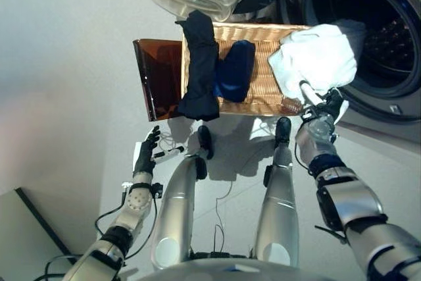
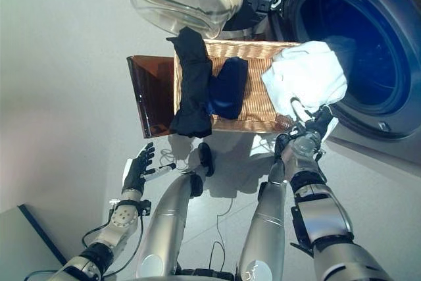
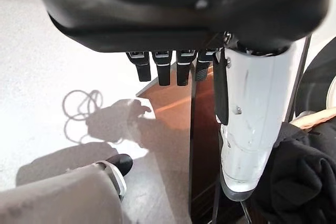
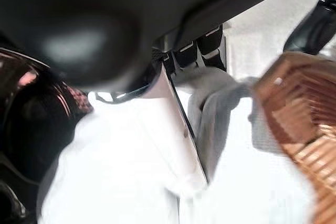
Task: Pick up the clothes and place them into the washing machine
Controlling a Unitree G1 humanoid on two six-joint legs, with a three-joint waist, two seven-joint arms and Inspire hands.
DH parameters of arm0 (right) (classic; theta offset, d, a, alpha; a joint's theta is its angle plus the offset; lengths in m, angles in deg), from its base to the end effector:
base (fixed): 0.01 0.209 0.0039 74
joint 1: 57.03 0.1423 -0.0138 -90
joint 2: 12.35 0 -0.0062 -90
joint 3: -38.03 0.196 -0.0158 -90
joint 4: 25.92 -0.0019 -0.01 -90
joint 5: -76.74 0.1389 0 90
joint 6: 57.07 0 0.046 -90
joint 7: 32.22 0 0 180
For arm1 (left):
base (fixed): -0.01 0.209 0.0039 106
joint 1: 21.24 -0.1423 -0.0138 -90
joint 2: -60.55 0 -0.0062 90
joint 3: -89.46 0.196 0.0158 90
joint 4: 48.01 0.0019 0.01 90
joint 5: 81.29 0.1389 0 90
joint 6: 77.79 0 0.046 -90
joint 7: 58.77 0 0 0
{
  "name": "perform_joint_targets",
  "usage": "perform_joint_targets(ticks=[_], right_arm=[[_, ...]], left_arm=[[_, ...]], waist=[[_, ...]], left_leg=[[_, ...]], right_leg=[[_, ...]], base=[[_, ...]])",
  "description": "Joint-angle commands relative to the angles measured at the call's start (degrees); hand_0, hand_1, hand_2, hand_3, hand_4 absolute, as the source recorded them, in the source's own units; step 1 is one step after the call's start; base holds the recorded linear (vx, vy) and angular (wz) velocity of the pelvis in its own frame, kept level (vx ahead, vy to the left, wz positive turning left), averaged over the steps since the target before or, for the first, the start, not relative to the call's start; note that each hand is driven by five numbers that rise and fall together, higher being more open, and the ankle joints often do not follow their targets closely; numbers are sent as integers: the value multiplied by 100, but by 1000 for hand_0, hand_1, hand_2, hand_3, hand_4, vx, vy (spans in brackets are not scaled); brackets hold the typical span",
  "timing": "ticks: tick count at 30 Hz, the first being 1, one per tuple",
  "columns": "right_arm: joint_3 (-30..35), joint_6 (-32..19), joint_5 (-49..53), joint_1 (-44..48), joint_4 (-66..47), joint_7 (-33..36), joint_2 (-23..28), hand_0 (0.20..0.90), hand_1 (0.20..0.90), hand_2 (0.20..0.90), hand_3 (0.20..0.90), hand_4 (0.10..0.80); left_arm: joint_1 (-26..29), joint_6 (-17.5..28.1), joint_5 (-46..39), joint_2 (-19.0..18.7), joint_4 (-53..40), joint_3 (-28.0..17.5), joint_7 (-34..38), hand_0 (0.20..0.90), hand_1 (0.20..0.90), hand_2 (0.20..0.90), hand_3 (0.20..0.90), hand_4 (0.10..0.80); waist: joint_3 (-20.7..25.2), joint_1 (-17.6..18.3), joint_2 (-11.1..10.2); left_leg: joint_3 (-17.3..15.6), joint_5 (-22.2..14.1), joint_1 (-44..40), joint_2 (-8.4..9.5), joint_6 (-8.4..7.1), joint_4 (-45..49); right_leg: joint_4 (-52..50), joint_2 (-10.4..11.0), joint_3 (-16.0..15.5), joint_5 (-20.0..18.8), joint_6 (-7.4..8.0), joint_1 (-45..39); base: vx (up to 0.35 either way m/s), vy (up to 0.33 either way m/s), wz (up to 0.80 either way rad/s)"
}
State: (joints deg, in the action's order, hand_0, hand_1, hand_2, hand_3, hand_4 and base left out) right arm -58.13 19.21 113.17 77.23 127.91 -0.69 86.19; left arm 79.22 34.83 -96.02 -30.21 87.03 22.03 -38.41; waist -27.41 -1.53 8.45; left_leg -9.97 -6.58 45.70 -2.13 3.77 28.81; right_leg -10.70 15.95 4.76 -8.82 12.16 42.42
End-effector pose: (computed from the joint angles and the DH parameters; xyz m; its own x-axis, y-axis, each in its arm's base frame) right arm 0.3313 -0.2470 0.0735 0.7120 -0.6898 -0.1311 0.7015 0.7072 0.0884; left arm 0.2022 0.1809 -0.0540 0.9617 0.1626 -0.2206 -0.1093 0.9658 0.2353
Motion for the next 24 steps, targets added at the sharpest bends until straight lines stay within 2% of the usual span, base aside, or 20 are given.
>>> perform_joint_targets(ticks=[1, 17, 24], right_arm=[[-64, -617, -152, 759, -425, 130, 635, 200, 200, 200, 200, 300], [-184, -524, -362, 887, -242, 146, 871, 200, 200, 200, 200, 300], [-205, -659, -474, 851, -778, 160, 1091, 200, 200, 200, 200, 300]], left_arm=[[-400, 212, -220, -500, -416, -121, 86, 900, 900, 900, 900, 800], [-344, 208, -265, -450, -243, -131, 76, 900, 900, 900, 900, 800], [-419, 237, -276, -459, -249, -199, 33, 900, 900, 900, 900, 800]], waist=[[355, -154, 157], [341, -150, 132], [402, -127, 93]], left_leg=[[123, 508, -304, -229, -634, -881], [121, 488, -309, -222, -622, -870], [107, 477, -311, -246, -621, -863]], right_leg=[[-668, -168, 139, 774, -463, -188], [-700, -184, 133, 789, -456, -182], [-724, -201, 143, 811, -466, -162]], base=[[0, 0, 0], [0, 0, 0], [0, 0, 0]])
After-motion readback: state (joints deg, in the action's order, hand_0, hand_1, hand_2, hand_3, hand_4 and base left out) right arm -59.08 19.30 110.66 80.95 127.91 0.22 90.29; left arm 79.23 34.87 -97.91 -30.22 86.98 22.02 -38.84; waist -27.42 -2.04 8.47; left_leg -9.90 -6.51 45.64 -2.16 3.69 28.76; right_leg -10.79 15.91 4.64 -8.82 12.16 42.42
